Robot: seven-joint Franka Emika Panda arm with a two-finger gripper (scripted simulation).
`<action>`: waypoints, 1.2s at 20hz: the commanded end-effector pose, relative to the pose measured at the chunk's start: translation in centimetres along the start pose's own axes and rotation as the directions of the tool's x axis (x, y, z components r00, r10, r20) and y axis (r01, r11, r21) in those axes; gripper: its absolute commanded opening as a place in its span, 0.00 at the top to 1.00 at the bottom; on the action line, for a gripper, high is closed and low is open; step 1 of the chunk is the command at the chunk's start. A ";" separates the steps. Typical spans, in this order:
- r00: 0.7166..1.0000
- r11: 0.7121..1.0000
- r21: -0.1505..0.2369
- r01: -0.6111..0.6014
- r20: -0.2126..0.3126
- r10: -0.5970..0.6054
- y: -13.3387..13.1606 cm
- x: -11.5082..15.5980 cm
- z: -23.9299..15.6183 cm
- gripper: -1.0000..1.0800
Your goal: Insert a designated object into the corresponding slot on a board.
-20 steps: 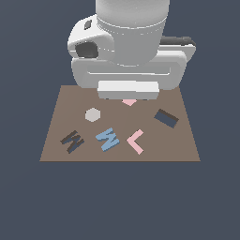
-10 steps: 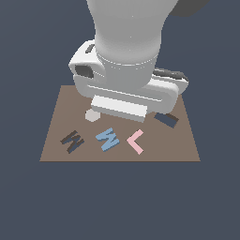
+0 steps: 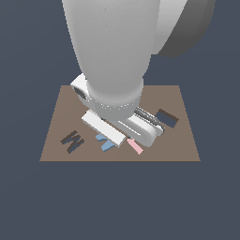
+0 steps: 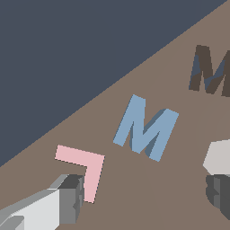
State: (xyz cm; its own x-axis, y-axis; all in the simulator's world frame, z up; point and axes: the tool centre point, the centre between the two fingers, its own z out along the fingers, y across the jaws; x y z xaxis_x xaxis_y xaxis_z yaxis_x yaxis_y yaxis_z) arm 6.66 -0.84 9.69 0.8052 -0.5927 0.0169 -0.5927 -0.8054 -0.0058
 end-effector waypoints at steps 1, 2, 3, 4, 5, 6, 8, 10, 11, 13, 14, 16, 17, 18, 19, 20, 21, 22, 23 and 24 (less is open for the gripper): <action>0.996 0.996 -0.002 -0.088 0.002 0.088 0.1 0.8 1.0 0.04; 0.993 0.993 -0.003 -0.119 0.003 0.119 0.2 1.0 1.4 0.04; 0.989 0.989 -0.004 -0.148 0.004 0.148 0.3 1.3 1.7 0.04; 0.984 0.984 -0.005 -0.176 0.005 0.176 0.4 1.5 2.1 0.04; 0.979 0.979 -0.006 -0.202 0.006 0.202 0.5 1.7 2.4 0.04; 0.974 0.974 -0.006 -0.226 0.007 0.226 0.6 1.9 2.7 0.04; 0.963 0.963 -0.008 -0.269 0.009 0.269 0.7 2.3 3.2 0.04; 0.952 0.952 -0.009 -0.306 0.010 0.306 0.9 2.6 3.7 0.04; 0.947 0.947 -0.010 -0.321 0.010 0.322 1.0 2.7 3.9 0.04; 0.937 0.938 -0.011 -0.348 0.011 0.348 1.1 2.9 4.2 0.04; 0.933 0.934 -0.011 -0.358 0.012 0.358 1.2 3.0 4.3 0.04; 0.927 0.927 -0.011 -0.375 0.012 0.375 1.2 3.1 4.5 0.04; 0.925 0.925 -0.012 -0.380 0.013 0.380 1.3 3.2 4.6 0.04; 0.923 0.923 -0.012 -0.384 0.013 0.385 1.3 3.2 4.7 0.04; 0.922 0.922 -0.012 -0.387 0.013 0.387 1.3 3.2 4.7 0.04; 0.922 0.922 -0.012 -0.388 0.013 0.388 1.3 3.3 4.7 0.04; 0.924 0.924 -0.012 -0.383 0.013 0.383 1.3 3.2 4.7 0.04; 0.924 0.924 -0.012 -0.383 0.013 0.383 1.3 3.2 4.7 0.04; 0.923 0.923 -0.012 -0.383 0.013 0.384 1.3 3.2 4.8 0.04; 0.923 0.923 -0.012 -0.384 0.013 0.384 1.3 3.2 5.0 0.04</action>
State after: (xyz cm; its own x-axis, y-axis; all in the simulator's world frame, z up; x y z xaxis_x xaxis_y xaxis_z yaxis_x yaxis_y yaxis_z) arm 8.57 -3.84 4.93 0.5163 -0.8564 0.0009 -0.8564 -0.5163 -0.0002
